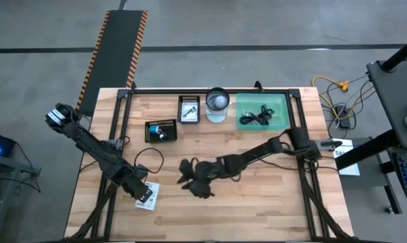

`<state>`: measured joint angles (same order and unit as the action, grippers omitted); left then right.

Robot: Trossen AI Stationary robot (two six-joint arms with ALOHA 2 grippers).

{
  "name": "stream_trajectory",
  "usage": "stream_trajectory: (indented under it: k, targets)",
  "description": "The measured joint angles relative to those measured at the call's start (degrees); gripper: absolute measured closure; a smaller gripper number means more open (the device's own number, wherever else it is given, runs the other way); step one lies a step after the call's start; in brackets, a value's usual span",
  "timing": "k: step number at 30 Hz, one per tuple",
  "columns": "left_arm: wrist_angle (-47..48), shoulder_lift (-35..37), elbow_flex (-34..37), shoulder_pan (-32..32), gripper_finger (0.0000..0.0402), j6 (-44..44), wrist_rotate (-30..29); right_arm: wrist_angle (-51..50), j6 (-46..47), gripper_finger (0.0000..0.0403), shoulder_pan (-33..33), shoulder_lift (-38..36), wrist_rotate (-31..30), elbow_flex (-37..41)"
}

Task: Pick and place items into bin
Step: Put the white box into the top black bin

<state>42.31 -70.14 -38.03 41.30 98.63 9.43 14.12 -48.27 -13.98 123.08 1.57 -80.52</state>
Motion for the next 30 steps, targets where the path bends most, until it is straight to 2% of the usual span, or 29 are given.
stream_trajectory:
  k: [3,7,16,22,25,30]
  targets:
    - [-3.74,-1.11,1.65,0.12,0.0401,0.01,-0.04,-4.05,-0.97,0.0267,-0.07,3.07,1.0,-4.32]
    - [-3.92,-2.72,2.07,0.13,0.0402,-0.48,0.03,-6.56,-2.9,0.0273,-0.15,5.44,1.19,-8.05]
    - [-4.51,-3.16,3.3,0.79,0.0402,-2.99,-0.05,-6.22,-8.52,0.0273,-0.56,6.45,10.18,-10.61]
    - [-6.55,-2.96,7.12,1.18,0.0402,-3.04,0.55,-5.14,-10.81,0.0275,-0.7,6.54,10.5,-11.1]
    - [-11.77,-2.84,10.46,1.21,0.0402,-3.18,0.56,-4.88,-11.6,0.0271,-0.7,6.54,10.5,-11.1]
    - [-28.36,-2.7,17.05,1.53,0.0401,-3.25,-0.48,-4.88,-12.39,0.0262,-0.68,6.54,10.49,-11.1]
